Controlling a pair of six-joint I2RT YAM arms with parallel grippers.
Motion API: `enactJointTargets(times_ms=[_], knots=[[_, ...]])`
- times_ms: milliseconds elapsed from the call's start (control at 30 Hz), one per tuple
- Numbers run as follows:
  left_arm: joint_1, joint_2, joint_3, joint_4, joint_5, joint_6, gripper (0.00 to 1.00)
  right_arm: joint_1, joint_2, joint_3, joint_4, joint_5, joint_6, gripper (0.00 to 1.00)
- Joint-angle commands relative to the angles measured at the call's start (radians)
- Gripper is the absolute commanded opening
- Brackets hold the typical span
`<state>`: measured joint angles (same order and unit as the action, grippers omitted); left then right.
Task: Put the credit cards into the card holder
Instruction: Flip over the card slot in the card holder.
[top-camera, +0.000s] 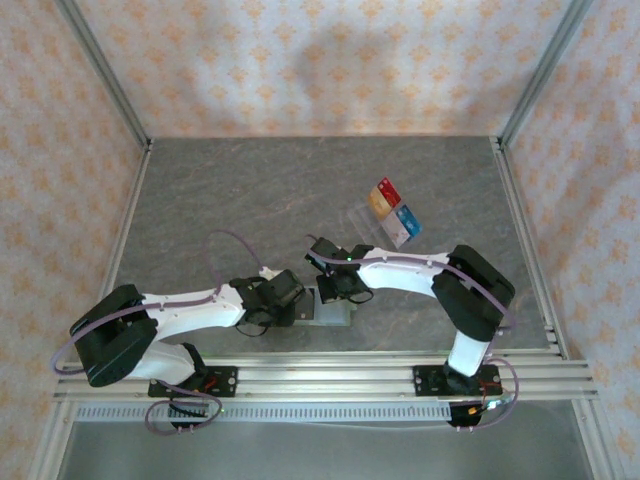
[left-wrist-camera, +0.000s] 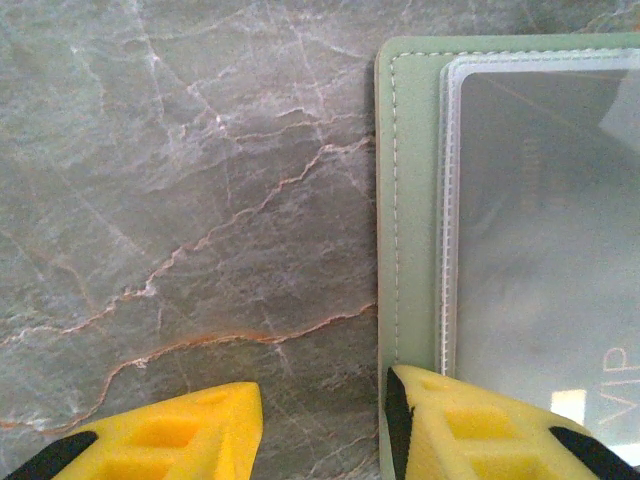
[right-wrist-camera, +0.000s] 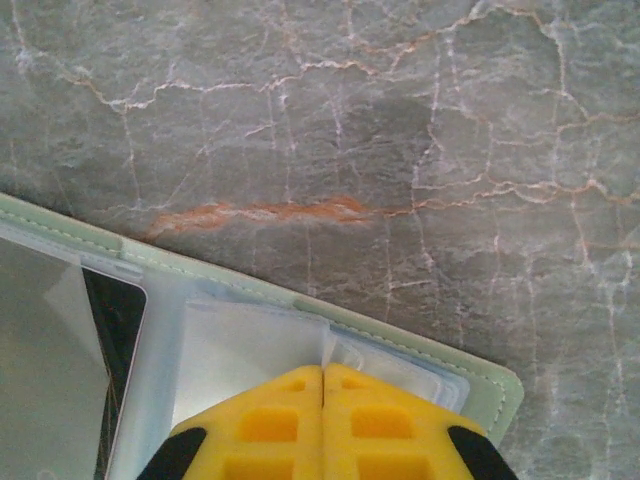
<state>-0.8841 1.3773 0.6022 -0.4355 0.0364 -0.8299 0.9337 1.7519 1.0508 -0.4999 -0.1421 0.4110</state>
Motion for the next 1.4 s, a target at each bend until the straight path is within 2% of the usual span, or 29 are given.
enactJointTargets(times_ms=[0, 200, 533, 667, 733, 1167, 1367], knots=[[-0.009, 0.072, -0.047, 0.046, 0.011, -0.012, 0.40, 0.005, -0.001, -0.029, -0.025, 0.012, -0.001, 0.00], [-0.009, 0.076, -0.046, 0.053, 0.018, -0.009, 0.39, 0.004, -0.043, 0.022, -0.064, -0.009, -0.009, 0.00], [-0.011, 0.071, -0.045, 0.057, 0.021, -0.005, 0.39, 0.006, 0.004, 0.124, -0.006, -0.239, 0.014, 0.01], [-0.010, 0.062, -0.045, 0.049, 0.017, -0.005, 0.39, 0.007, 0.058, 0.152, 0.019, -0.320, 0.024, 0.18], [-0.010, 0.051, -0.047, 0.045, 0.011, -0.008, 0.39, 0.006, 0.076, 0.153, 0.044, -0.349, 0.037, 0.23], [-0.007, -0.151, -0.074, -0.085, -0.058, -0.066, 0.44, -0.001, 0.139, 0.217, 0.174, -0.459, 0.096, 0.32], [-0.002, -0.237, -0.080, -0.154, -0.073, -0.093, 0.47, -0.005, 0.147, 0.281, 0.148, -0.430, 0.091, 0.34]])
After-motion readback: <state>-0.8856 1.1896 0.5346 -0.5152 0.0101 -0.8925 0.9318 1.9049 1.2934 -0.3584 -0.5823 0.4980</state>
